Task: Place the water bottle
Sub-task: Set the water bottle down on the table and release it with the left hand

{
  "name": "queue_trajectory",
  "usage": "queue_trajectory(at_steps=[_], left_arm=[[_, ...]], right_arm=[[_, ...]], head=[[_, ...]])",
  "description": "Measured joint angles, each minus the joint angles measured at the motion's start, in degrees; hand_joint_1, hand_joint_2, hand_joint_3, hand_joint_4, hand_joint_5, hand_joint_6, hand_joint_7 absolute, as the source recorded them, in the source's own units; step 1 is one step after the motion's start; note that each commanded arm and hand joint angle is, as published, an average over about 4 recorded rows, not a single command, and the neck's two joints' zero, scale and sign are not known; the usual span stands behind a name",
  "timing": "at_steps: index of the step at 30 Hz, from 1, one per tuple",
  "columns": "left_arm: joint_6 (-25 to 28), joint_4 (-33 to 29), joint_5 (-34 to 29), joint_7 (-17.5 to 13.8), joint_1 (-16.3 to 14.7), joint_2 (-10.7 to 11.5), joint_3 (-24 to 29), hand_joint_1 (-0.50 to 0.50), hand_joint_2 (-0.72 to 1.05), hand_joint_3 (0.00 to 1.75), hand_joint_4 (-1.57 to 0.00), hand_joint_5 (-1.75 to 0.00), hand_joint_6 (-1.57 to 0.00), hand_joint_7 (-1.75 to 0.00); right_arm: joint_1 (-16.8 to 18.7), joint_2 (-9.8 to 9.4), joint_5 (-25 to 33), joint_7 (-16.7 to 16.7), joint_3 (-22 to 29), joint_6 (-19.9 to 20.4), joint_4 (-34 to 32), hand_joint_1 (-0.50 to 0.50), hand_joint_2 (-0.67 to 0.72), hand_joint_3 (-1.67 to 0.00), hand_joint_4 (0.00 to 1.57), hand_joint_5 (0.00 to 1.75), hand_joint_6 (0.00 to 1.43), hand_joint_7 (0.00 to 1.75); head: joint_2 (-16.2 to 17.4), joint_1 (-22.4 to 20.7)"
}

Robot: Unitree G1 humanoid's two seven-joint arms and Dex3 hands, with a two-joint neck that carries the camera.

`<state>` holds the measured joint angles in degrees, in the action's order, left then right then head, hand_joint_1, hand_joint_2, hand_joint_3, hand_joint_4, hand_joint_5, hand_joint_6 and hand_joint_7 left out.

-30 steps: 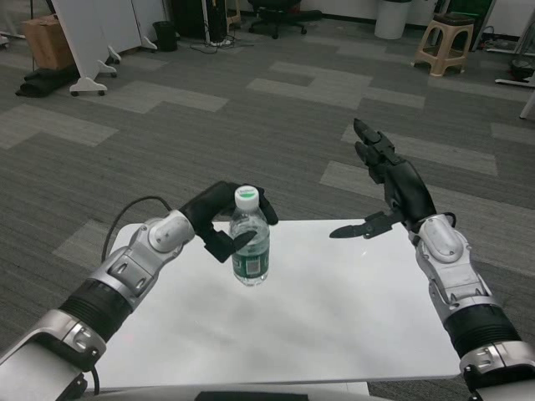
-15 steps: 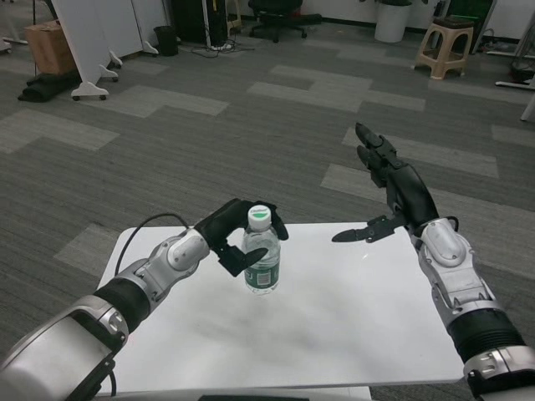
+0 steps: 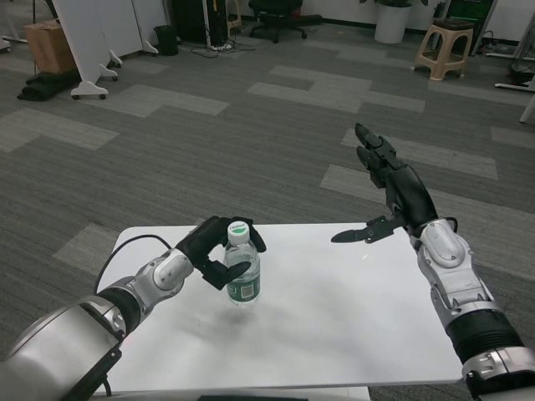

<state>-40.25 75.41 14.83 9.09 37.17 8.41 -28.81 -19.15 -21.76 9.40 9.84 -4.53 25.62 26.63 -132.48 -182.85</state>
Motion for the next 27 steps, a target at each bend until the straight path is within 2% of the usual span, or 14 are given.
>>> queue_trajectory(at_steps=[2, 7, 16, 27], left_arm=[[-0.03, 1.03, 0.00, 0.36, 0.19, -0.11, -0.74, -0.50, 0.87, 0.96, -1.57, -1.75, -1.44, -1.68], [0.67, 2.44, 0.08, 0.85, 0.45, -0.29, -2.53, -0.50, 0.96, 0.87, -1.57, -1.75, -1.47, -1.68], [2.25, 3.12, 0.12, 1.01, 0.50, -0.34, -3.19, -0.50, 0.87, 0.79, -1.57, -1.75, -1.47, -1.64], [3.25, 3.39, -0.25, 0.76, 0.50, -0.33, -3.28, -0.49, 0.87, 0.44, -1.53, -1.75, -1.47, -1.59]], right_arm=[[0.00, 0.00, 0.00, 0.00, 0.00, 0.00, 0.00, -0.29, -0.10, -0.24, 0.00, 0.00, 0.00, 0.00], [0.00, 0.00, 0.00, 0.00, 0.00, 0.00, 0.00, -0.29, -0.10, -0.24, 0.00, 0.00, 0.00, 0.00], [0.00, 0.00, 0.00, 0.00, 0.00, 0.00, 0.00, -0.29, -0.10, -0.24, 0.00, 0.00, 0.00, 0.00], [0.00, 0.02, 0.00, 0.00, 0.00, 0.00, 0.00, -0.29, -0.10, -0.24, 0.00, 0.00, 0.00, 0.00]], head=[[-0.01, -0.08], [0.05, -0.15], [0.09, -0.27], [0.08, -0.54]])
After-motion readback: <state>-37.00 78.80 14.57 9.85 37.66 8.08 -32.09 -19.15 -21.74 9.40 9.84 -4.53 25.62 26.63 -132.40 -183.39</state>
